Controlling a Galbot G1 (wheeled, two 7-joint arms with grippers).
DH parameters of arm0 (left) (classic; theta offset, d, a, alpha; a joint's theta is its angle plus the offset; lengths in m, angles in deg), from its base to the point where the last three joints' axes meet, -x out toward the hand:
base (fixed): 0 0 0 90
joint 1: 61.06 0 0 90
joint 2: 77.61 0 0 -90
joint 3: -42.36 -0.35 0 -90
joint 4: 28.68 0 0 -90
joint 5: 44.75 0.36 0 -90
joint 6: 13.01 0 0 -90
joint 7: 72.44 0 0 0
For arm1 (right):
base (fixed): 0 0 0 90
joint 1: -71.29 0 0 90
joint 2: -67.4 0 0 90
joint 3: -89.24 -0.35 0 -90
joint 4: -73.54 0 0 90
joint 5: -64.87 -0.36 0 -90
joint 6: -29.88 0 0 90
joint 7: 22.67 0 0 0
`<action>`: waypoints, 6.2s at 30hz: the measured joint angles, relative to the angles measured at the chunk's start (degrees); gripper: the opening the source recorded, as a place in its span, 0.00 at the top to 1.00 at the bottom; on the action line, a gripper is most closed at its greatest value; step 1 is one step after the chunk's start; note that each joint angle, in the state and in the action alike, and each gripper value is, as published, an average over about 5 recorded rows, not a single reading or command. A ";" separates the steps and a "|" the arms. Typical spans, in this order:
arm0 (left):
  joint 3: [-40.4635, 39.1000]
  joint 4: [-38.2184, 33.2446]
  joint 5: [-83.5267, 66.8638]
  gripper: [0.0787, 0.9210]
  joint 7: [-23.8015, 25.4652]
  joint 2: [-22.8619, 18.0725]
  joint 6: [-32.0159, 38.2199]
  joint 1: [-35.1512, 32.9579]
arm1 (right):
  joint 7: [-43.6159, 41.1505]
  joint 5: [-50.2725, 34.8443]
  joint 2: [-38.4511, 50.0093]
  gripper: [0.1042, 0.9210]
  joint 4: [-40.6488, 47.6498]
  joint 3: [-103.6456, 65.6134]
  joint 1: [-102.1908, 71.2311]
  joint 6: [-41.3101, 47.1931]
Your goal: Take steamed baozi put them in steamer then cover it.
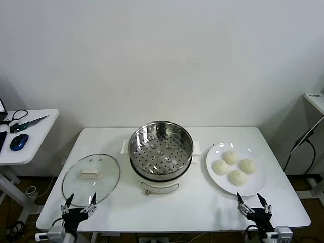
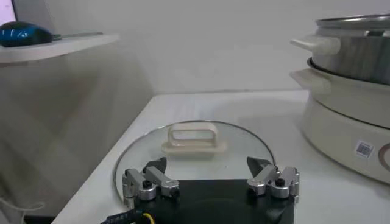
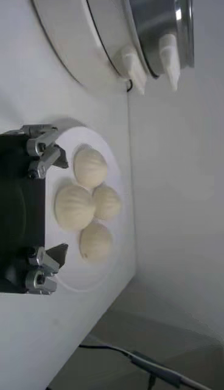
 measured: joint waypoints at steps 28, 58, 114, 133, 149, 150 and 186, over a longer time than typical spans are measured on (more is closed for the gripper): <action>-2.25 -2.17 0.28 0.12 0.24 -0.17 0.08 -0.01 | -48.52 16.48 35.94 0.12 31.60 53.24 73.87 0.88; -2.71 -1.95 0.77 0.12 0.15 -0.46 1.39 -1.23 | -69.64 22.71 15.94 0.12 63.61 92.73 104.80 -6.20; -3.42 -2.15 2.24 0.12 -0.18 -1.49 1.56 -1.70 | -66.96 23.64 6.80 0.27 60.91 101.93 119.71 -13.90; -2.71 -3.52 1.91 0.12 -0.31 -1.27 1.76 -2.27 | -62.24 24.49 -9.58 0.27 44.47 116.76 136.82 -37.57; -2.96 -3.45 1.89 0.12 -0.45 -1.47 1.77 -2.06 | -59.58 38.56 -15.84 0.27 53.96 113.13 124.76 -43.03; -2.96 -3.36 1.89 0.12 -0.47 -1.49 1.78 -2.00 | -59.49 39.20 -16.15 0.27 54.65 112.73 124.15 -43.28; -3.04 -3.36 1.76 0.12 -1.22 -1.77 1.41 -1.44 | -65.83 13.84 -11.36 0.12 54.91 120.80 134.70 -35.85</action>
